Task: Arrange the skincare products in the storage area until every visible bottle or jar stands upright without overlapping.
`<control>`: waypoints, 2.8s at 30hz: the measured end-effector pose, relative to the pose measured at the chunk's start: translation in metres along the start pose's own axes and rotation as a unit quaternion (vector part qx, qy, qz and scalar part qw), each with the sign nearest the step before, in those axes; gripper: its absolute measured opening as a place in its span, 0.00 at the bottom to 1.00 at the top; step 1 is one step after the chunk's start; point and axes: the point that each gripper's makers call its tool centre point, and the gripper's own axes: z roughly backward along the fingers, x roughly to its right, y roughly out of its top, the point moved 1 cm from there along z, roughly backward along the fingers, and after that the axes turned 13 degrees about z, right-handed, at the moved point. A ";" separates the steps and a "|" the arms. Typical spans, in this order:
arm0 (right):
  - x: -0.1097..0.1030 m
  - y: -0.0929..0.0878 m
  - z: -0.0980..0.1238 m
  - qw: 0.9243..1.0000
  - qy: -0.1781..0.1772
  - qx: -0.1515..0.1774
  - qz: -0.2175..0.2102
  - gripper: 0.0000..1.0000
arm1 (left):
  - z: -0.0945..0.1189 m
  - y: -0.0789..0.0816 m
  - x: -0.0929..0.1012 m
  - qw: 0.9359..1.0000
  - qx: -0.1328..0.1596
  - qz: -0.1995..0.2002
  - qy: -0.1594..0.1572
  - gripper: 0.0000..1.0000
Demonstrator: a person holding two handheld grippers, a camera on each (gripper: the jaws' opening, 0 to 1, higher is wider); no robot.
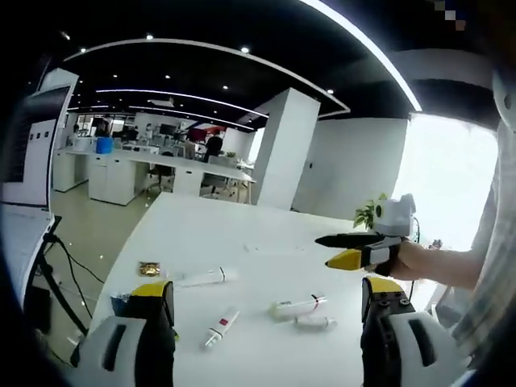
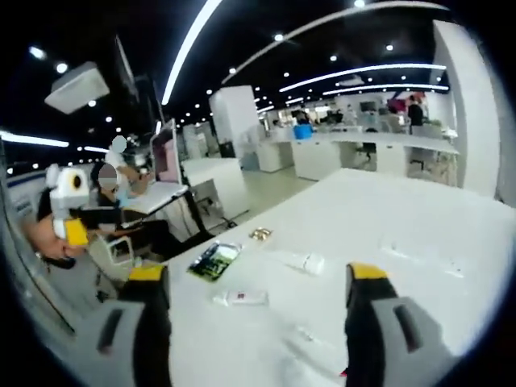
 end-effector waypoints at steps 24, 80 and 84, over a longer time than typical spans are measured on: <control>0.050 -0.025 -0.159 0.975 0.125 -0.148 0.106 0.89 | 0.019 -0.029 0.001 0.998 -0.008 0.058 0.029 0.99; 0.056 -0.130 -0.266 0.897 0.196 -0.313 0.241 0.23 | 0.018 -0.036 -0.026 0.992 -0.025 0.096 0.081 0.94; 0.055 -0.128 -0.264 0.895 0.189 -0.310 0.259 0.18 | 0.023 -0.036 -0.023 0.991 -0.023 0.098 0.082 0.93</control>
